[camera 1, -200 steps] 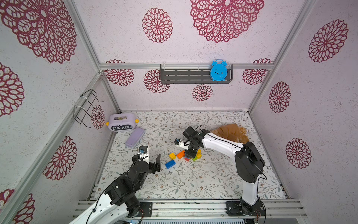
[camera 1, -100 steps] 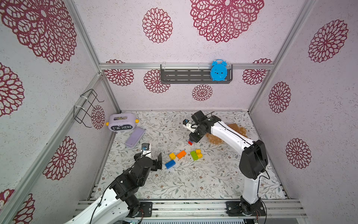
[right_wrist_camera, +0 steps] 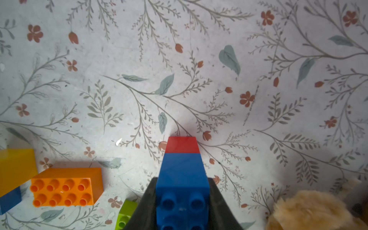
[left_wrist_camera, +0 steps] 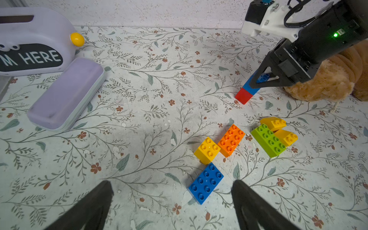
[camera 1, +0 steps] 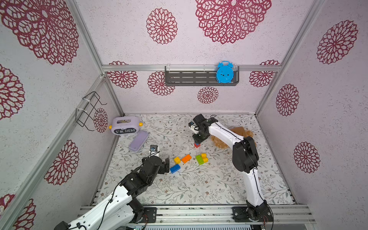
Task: Assemble a fork with lego
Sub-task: Place the lego brick at the center of the board, then pick up the lego brick from the center of the board.
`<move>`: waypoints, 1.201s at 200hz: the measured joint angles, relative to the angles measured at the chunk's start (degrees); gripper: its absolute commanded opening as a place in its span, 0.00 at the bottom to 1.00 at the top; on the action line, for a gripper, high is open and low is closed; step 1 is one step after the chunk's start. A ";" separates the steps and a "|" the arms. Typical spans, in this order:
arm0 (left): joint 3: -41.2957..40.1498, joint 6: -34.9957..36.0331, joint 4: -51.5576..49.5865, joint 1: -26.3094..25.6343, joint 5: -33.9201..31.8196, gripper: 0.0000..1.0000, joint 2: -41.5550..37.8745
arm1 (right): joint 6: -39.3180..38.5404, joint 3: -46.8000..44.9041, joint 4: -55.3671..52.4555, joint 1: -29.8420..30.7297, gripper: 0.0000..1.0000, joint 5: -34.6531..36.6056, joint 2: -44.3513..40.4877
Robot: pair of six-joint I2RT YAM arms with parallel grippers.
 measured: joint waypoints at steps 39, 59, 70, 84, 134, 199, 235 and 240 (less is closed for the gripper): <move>0.15 0.00 0.07 0.09 0.42 0.97 0.44 | 0.42 -0.35 0.00 0.02 0.21 0.59 0.35; 0.26 0.02 0.07 0.11 0.48 0.97 0.46 | 0.42 -1.18 0.81 0.37 0.23 1.07 0.11; 0.28 0.04 0.09 0.11 0.50 0.97 0.48 | 0.39 -1.81 1.38 0.76 0.24 1.62 -0.24; 0.37 0.04 0.04 0.11 0.59 0.97 0.50 | 0.42 -2.64 2.10 1.14 0.32 2.43 -0.76; 1.05 0.09 0.02 0.13 0.70 0.97 0.81 | 1.09 -4.74 0.35 1.31 0.59 3.17 -1.40; 1.05 0.07 0.22 0.20 1.36 0.97 0.98 | 1.99 -5.18 -0.15 0.42 0.75 2.93 -6.38; 1.03 -0.37 2.51 0.26 2.97 0.97 2.05 | 5.68 -17.81 3.87 0.26 0.71 1.75 -21.55; 1.03 -0.55 2.97 0.28 3.26 0.97 2.56 | 6.51 -20.15 4.96 0.24 0.70 1.57 -23.89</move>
